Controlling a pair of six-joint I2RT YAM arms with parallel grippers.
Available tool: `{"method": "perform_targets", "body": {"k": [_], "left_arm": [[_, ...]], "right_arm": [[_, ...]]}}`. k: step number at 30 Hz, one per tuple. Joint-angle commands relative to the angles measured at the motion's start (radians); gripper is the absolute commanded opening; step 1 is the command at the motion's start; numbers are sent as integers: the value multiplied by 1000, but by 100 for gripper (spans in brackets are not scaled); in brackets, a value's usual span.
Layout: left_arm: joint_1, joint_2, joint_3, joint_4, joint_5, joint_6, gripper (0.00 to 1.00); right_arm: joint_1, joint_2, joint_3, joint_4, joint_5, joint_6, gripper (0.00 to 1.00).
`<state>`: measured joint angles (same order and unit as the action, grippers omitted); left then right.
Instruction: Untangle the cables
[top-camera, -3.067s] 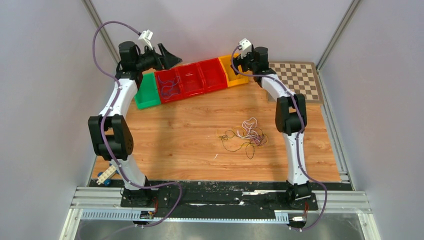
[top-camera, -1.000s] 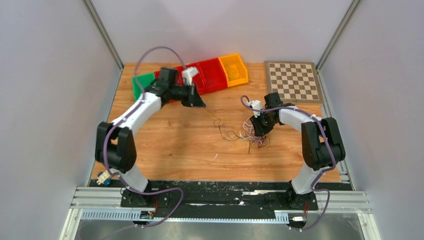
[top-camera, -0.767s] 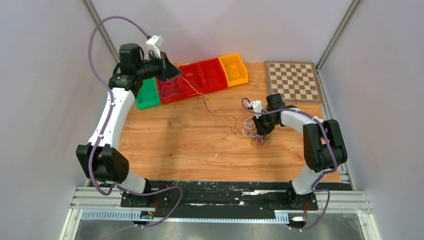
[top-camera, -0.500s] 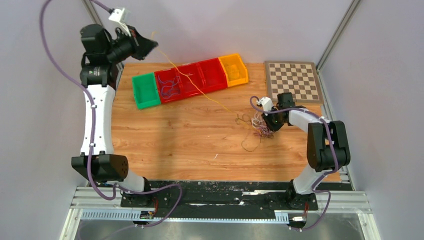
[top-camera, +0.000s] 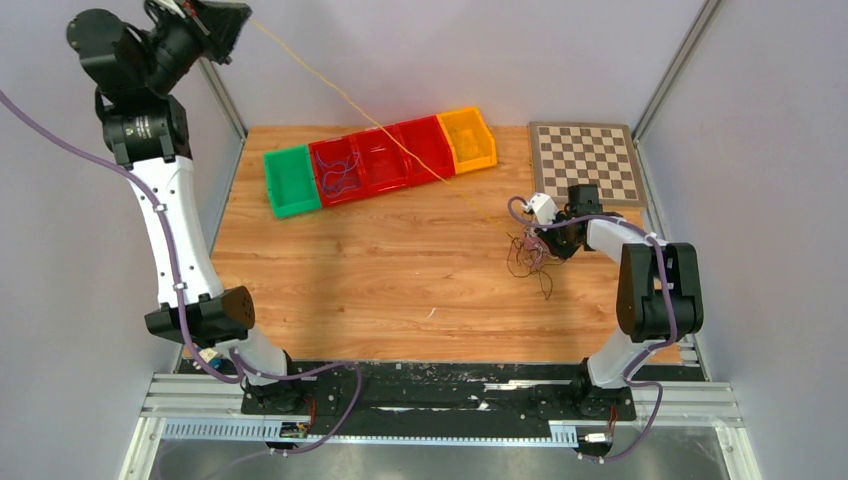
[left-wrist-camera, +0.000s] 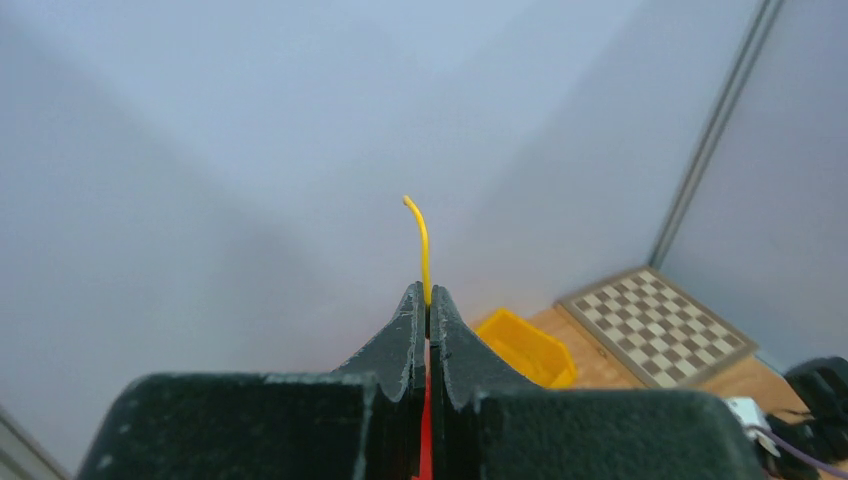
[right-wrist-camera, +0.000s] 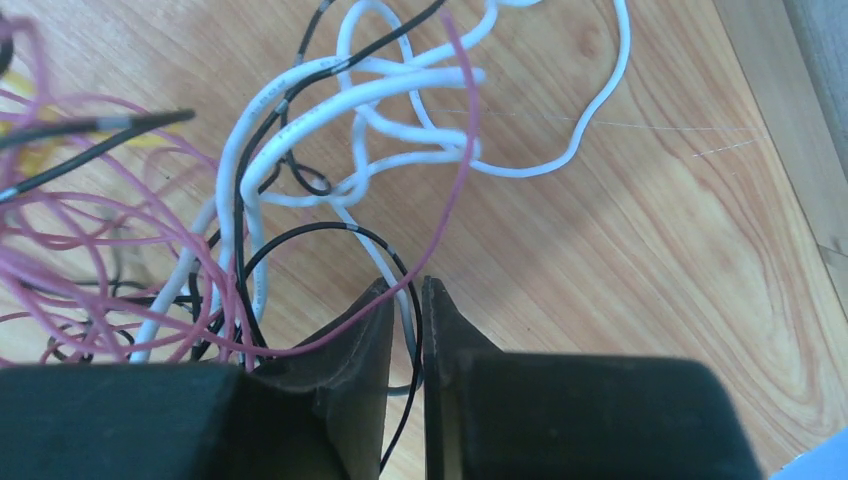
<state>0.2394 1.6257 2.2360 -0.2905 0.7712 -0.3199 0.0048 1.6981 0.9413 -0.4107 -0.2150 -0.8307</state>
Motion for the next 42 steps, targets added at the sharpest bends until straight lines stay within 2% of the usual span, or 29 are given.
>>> {"method": "perform_targets", "body": {"k": [1, 12, 21, 24, 28, 33, 35, 37, 39, 42], "left_arm": [[78, 19, 133, 173, -40, -88, 0], [173, -11, 105, 388, -65, -285, 0], [275, -1, 93, 444, -175, -367, 0], [305, 6, 114, 446, -206, -355, 0], [335, -1, 88, 428, -239, -337, 0], [365, -18, 47, 446, -223, -350, 0], [359, -19, 34, 478, -161, -378, 0], [326, -31, -16, 514, -51, -404, 0], [265, -64, -95, 563, 59, -416, 0], [188, -130, -179, 579, 121, -395, 0]], "right_arm": [[-27, 88, -98, -172, 152, -74, 17], [-26, 42, -165, -202, 176, -168, 19], [-49, 35, -235, -195, 256, -236, 17], [-72, 38, -238, -194, 261, -246, 13], [-106, 43, -237, -195, 264, -265, 0], [-137, 21, -230, -208, 251, -287, 1], [-136, 2, -185, -272, 158, -273, 12], [-134, -13, -86, -384, 24, -232, 37], [-132, -32, 32, -499, -133, -199, 56], [-121, -65, 194, -643, -349, -191, 74]]}}
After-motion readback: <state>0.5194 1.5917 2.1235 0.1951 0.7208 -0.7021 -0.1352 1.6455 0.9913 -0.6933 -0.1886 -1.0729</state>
